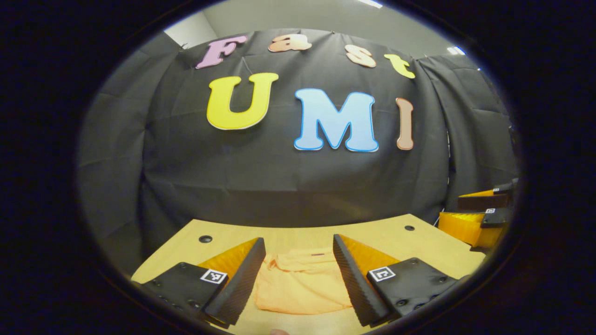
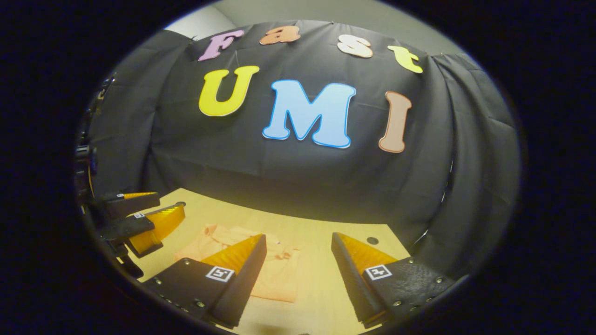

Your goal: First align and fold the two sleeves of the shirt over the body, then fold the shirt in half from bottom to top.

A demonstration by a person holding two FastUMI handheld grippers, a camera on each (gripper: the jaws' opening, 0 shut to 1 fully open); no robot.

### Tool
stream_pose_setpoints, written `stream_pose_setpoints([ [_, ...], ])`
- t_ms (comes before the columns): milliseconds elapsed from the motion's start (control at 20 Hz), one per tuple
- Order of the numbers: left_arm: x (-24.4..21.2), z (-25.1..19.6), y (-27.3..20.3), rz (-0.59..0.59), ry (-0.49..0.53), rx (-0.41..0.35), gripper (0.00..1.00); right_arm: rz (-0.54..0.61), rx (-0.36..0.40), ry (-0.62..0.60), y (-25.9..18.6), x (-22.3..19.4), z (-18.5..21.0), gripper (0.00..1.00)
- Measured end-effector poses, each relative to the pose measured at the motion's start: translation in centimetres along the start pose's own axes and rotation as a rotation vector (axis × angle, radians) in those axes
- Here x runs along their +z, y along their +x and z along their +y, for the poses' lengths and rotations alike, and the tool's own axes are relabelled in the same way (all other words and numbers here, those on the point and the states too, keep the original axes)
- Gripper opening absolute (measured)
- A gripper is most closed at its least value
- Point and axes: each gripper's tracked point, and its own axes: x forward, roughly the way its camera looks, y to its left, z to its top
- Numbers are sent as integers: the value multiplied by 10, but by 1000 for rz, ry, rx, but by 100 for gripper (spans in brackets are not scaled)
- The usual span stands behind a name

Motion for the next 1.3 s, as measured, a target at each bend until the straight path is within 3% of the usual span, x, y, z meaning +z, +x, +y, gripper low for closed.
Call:
stream_pose_setpoints([
  [350,21,-13,-70,-70,-3,77,94,-62,51,-52,-59,0,-10,87],
  [550,33,-21,-96,-98,17,74,94,-92,62,-43,-77,6,-11,87],
  [1100,19,-19,-103,-74,2,47,94,-122,41,-4,-80,8,-2,87],
  [1150,18,-16,-102,-71,-3,49,94,-122,39,6,-81,10,-2,88],
  [1200,18,-14,-101,-73,-8,49,94,-124,34,15,-78,10,-3,97],
  [1300,17,-7,-98,-72,-13,49,95,-127,15,17,-77,12,-4,96],
])
